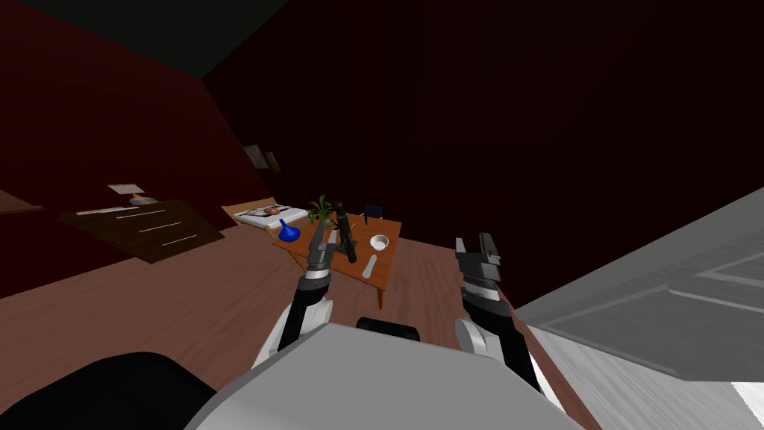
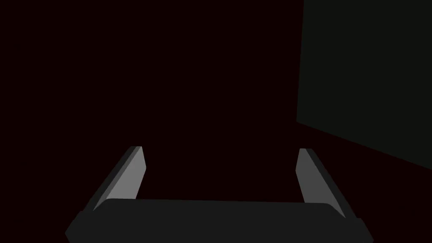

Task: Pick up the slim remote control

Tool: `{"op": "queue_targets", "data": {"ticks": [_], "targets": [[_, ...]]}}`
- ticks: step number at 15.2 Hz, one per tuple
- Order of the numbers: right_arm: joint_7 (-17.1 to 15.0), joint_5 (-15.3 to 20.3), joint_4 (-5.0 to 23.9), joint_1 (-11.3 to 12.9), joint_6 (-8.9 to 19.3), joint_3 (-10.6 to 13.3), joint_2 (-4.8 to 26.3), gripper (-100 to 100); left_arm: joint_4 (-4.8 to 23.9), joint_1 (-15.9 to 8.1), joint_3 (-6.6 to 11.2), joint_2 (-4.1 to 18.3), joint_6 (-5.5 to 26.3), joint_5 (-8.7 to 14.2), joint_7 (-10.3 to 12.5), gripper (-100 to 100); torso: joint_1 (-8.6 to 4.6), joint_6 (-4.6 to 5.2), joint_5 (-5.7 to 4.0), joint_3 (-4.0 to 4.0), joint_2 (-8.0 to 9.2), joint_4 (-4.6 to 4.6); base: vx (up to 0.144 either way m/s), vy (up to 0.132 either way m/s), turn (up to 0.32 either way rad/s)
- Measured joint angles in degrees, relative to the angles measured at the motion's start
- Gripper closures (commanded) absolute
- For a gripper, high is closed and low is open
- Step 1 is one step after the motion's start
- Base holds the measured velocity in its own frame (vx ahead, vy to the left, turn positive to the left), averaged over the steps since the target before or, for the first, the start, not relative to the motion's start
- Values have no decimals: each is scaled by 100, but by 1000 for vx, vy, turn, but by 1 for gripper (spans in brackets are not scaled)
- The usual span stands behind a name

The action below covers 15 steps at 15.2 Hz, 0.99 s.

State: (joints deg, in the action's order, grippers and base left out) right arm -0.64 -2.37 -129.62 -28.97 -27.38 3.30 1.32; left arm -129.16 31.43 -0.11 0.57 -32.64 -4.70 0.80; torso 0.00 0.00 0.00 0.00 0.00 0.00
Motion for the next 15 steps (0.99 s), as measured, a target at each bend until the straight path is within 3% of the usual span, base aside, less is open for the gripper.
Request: {"op": "queue_targets", "data": {"ticks": [9,15], "targets": [[0,0,0,0,0,1,-1,0,528,-192,-129,906,-66,-420,43,-100,-46,0,-10,-2,-4,-1,4,-103,32],[0,0,0,0,0,1,-1,0,1109,-444,-254,1467,-125,-849,86,-100,-46,1,-9,-5,-9,-2,11,-114,33]]}}
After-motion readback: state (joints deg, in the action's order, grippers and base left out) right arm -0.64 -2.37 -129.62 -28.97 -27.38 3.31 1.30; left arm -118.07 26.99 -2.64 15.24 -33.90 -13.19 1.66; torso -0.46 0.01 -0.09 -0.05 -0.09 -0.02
